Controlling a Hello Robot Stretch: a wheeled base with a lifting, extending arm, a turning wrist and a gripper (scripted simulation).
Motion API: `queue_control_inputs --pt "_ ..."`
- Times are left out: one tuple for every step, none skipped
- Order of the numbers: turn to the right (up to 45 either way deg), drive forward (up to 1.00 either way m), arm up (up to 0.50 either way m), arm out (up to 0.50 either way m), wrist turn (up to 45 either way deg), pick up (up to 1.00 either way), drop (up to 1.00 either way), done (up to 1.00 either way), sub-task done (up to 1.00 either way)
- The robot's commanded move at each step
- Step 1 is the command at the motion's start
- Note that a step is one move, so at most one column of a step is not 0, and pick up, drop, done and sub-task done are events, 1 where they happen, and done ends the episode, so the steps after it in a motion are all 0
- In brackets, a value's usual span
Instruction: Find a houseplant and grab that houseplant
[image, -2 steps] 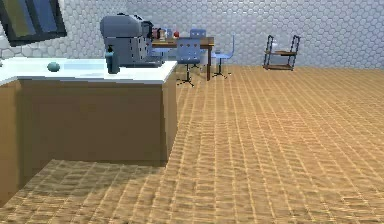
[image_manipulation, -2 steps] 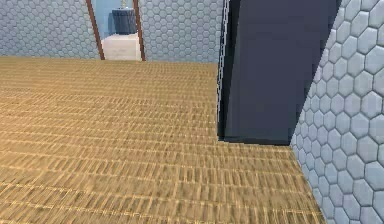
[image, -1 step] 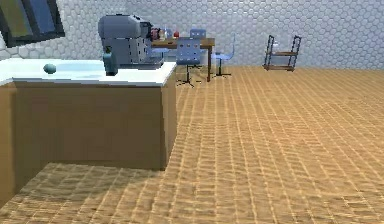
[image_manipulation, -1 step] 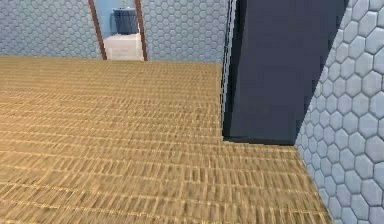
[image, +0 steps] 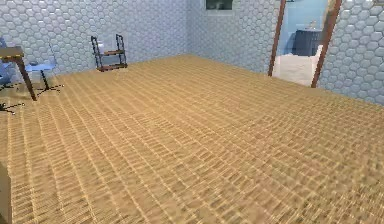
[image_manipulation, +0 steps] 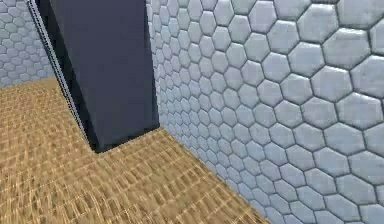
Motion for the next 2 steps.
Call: queue_control_inputs --pt "45.0 0.0 0.0 0.0 0.0 0.0 0.0 0.0 0.0" --pt "42.0 0.0 0.0 0.0 0.0 0.0 0.0 0.0 0.0"
